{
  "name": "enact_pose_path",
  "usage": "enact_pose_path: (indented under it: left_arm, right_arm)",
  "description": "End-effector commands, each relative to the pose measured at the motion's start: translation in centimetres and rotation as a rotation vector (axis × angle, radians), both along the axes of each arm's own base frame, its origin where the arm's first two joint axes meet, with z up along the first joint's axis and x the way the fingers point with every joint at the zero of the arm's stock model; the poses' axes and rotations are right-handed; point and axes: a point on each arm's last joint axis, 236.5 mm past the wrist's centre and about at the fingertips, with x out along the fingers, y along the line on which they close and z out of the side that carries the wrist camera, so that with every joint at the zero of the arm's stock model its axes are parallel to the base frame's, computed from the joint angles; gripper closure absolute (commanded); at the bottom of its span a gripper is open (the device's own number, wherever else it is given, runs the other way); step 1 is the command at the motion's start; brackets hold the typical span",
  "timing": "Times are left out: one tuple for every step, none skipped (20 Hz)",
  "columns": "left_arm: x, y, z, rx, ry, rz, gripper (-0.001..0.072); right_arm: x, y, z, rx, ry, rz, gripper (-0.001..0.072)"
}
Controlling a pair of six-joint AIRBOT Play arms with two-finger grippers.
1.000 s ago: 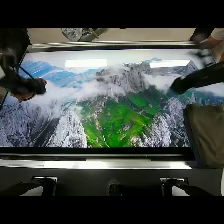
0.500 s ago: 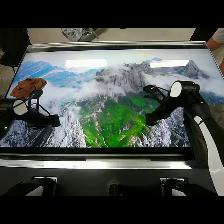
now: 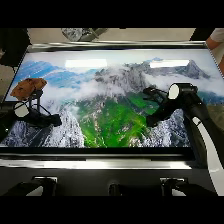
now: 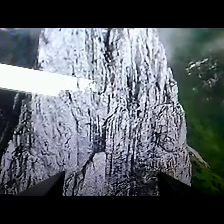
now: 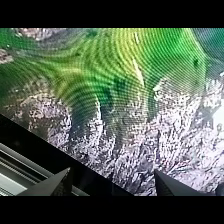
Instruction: Fold the shirts.
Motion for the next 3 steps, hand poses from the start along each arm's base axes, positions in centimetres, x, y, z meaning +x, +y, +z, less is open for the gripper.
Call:
enact_pose_path:
  left_arm:
    - [0.03,-0.04,0.01,-0.001,-0.002,0.0,0.004]
    - [0.03,-0.04,0.01,-0.001,-0.002,0.0,0.004]
    - [0.03,-0.04,0.01,-0.001,-0.002,0.0,0.004]
  right_arm:
    - [-0.03,-0.02,-0.02,-0.002,0.001,0.001,0.0103]
    - [-0.03,-0.02,-0.02,-0.002,0.001,0.001,0.0103]
    - [-0.03,-0.01,-0.02,-0.002,0.001,0.001,0.0103]
